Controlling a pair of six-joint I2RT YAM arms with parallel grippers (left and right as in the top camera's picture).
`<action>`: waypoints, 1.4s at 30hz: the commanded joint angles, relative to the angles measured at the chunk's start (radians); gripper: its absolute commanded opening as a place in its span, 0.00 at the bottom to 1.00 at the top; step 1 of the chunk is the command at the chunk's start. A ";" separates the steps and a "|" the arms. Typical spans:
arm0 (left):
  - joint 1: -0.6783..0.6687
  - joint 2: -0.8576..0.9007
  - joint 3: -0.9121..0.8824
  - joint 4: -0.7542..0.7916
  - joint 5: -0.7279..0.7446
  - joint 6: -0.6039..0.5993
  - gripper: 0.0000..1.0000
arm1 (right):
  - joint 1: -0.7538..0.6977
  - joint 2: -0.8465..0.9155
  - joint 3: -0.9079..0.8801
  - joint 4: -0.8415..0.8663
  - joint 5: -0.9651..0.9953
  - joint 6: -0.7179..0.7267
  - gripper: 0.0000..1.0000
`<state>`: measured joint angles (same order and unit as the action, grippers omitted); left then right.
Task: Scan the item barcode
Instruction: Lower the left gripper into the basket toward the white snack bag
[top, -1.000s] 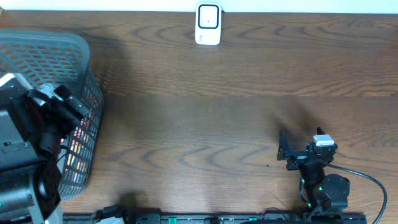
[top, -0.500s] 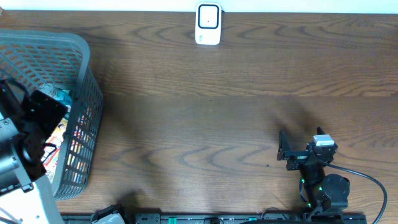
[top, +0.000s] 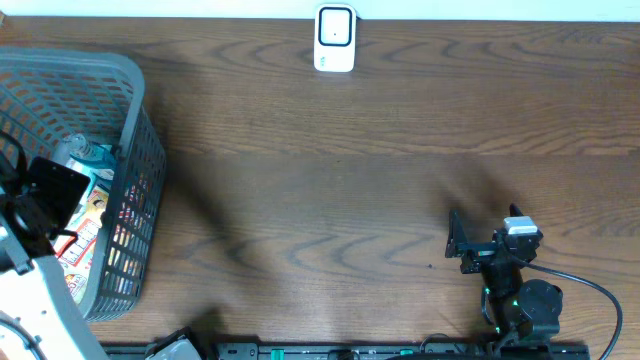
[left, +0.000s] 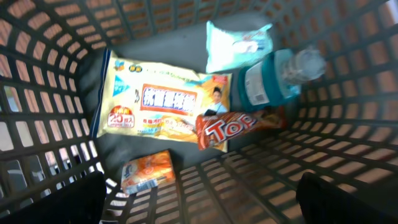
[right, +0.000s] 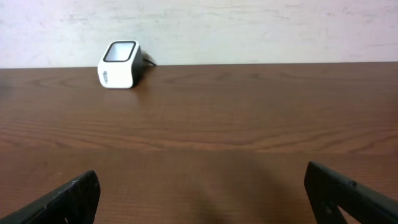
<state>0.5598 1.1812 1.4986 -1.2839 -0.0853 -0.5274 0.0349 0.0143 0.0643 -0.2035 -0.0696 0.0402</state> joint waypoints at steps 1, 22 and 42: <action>0.013 0.041 -0.017 -0.008 -0.012 -0.010 0.98 | 0.011 -0.009 -0.002 -0.002 0.011 -0.013 0.99; 0.141 0.169 -0.017 -0.005 -0.008 -0.032 0.98 | 0.011 -0.009 -0.002 -0.002 0.011 -0.014 0.99; 0.144 0.484 -0.050 0.010 -0.005 -0.339 0.98 | 0.011 -0.009 -0.002 -0.002 0.011 -0.014 0.99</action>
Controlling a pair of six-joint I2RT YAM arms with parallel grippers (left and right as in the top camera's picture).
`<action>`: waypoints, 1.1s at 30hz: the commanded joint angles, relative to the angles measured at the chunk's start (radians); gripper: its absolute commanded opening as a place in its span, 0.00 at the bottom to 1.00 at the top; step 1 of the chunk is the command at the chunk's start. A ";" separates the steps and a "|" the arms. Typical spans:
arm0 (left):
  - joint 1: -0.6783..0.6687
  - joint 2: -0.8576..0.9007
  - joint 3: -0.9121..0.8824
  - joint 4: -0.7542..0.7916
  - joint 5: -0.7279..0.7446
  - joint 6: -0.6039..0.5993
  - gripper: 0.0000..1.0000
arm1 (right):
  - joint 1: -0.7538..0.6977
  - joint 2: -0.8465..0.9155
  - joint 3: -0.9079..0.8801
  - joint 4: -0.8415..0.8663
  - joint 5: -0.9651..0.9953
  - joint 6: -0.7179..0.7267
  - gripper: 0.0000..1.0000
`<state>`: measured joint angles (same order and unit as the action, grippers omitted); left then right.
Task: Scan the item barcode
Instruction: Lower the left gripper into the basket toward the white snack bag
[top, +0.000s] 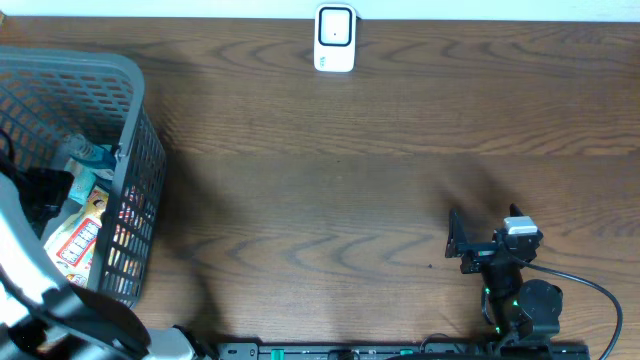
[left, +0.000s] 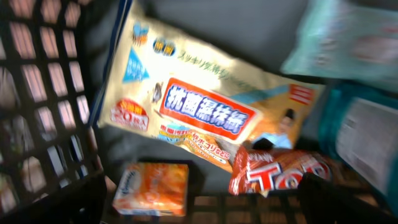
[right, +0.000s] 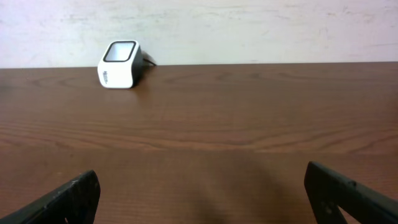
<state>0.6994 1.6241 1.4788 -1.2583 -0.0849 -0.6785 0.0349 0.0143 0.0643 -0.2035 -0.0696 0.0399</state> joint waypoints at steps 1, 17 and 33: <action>0.005 0.056 -0.046 -0.018 -0.006 -0.276 0.98 | 0.011 -0.009 -0.002 -0.002 0.011 -0.013 0.99; 0.007 0.093 -0.413 0.325 -0.055 -0.799 0.98 | 0.011 -0.009 -0.002 -0.002 0.011 -0.013 0.99; 0.007 0.037 -0.392 0.458 -0.080 -0.422 0.07 | 0.011 -0.009 -0.002 -0.002 0.011 -0.013 0.99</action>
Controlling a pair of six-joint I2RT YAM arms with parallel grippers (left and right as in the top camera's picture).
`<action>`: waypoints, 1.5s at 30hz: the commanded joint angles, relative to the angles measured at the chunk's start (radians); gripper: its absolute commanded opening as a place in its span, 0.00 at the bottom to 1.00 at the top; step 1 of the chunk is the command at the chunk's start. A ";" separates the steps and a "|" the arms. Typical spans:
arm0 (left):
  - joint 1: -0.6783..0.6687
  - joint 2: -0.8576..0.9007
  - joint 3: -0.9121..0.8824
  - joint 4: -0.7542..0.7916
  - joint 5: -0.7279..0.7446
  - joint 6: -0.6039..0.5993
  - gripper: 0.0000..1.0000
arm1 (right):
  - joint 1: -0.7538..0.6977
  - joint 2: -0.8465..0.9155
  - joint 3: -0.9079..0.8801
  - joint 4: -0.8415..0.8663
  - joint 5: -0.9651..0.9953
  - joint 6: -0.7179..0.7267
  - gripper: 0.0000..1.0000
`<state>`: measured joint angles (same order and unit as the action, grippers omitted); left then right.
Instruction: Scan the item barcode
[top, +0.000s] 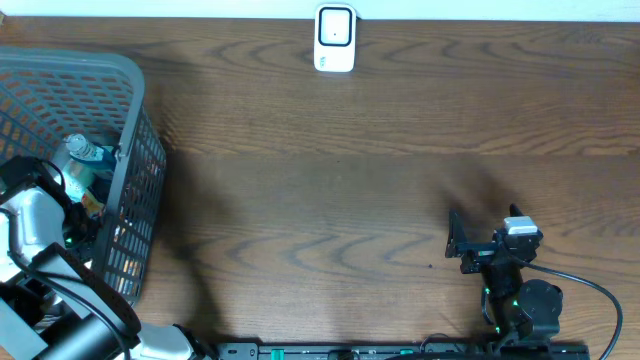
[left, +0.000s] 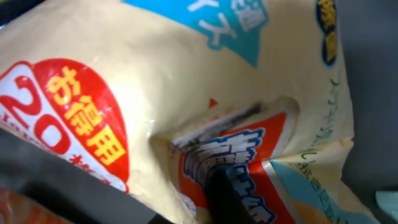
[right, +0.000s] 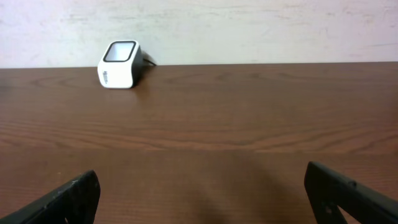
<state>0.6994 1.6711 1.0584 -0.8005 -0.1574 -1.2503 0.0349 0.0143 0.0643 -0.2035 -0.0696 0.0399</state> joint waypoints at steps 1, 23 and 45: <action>0.007 -0.029 0.051 -0.008 -0.008 0.174 0.07 | 0.011 -0.009 -0.002 -0.002 0.011 -0.013 0.99; 0.002 -0.674 0.236 0.029 0.386 0.551 0.07 | 0.011 -0.009 -0.002 -0.002 0.011 -0.013 0.99; -0.063 -0.726 0.236 0.174 0.936 0.741 0.07 | 0.011 -0.009 -0.002 -0.002 0.011 -0.013 0.99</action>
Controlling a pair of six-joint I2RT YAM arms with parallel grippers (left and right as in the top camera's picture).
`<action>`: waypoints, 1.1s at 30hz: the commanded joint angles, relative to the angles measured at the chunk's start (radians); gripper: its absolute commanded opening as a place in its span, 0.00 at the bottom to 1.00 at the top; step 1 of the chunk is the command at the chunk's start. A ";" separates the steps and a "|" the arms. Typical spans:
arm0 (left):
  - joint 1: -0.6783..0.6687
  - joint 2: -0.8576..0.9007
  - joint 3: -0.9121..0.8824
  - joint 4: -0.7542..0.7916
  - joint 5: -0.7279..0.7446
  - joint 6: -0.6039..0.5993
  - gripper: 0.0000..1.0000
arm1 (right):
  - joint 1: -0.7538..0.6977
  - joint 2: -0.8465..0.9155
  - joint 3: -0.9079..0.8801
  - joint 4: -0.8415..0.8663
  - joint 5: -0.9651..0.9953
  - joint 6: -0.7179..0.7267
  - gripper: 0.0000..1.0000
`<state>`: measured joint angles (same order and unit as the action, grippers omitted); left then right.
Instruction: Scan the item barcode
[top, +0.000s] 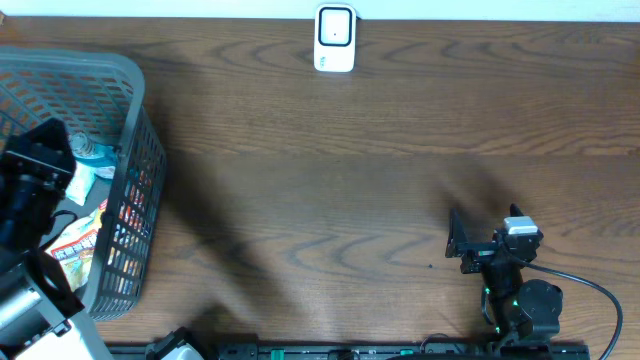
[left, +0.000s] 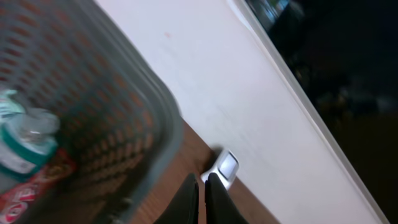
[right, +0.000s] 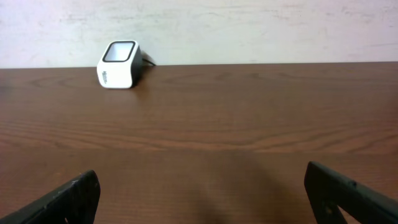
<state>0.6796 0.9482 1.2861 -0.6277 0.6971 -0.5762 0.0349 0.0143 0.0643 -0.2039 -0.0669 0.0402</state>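
The white barcode scanner (top: 335, 38) stands at the table's far edge; it also shows in the right wrist view (right: 118, 64) and, blurred, past the left fingers (left: 224, 168). My left gripper (left: 200, 186) is shut, with nothing seen between its fingers. It is raised above the grey basket (top: 135, 85), and its wrist (top: 38, 170) hides part of the contents. In the basket lie a teal-labelled bottle (left: 22, 140), a red snack bar (left: 28, 194) and a yellow printed packet (top: 78, 238). My right gripper (right: 202, 190) rests open on the table at front right (top: 455, 240).
The basket's thick rim (left: 155, 106) sits just left of the left fingers. A pale wall runs behind the table's far edge. Bare brown wood (top: 330, 200) lies between basket, scanner and right arm.
My left gripper was pressed against the yellow packet deep in the basket. Now it is up above the rim, shut, turned toward the scanner, and no packet shows in it. The right arm is unchanged.
The left gripper first hung open over the basket's items, then was lower and closer to the yellow packet, then had its fingers on that packet. Now it is above the basket, shut with nothing visible. The right arm stayed still.
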 joint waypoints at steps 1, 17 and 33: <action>-0.064 -0.003 0.008 0.002 0.081 0.079 0.07 | 0.011 -0.009 -0.002 -0.002 0.008 -0.013 0.99; -0.465 0.005 0.008 -0.030 -0.026 0.301 0.07 | 0.011 -0.009 -0.002 -0.002 0.008 -0.014 0.99; -0.591 0.002 0.041 -0.054 -0.967 0.114 1.00 | 0.011 -0.009 -0.002 -0.002 0.008 -0.014 0.99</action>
<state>0.0460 0.9771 1.2873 -0.7044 0.0418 -0.3756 0.0349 0.0143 0.0643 -0.2039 -0.0666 0.0399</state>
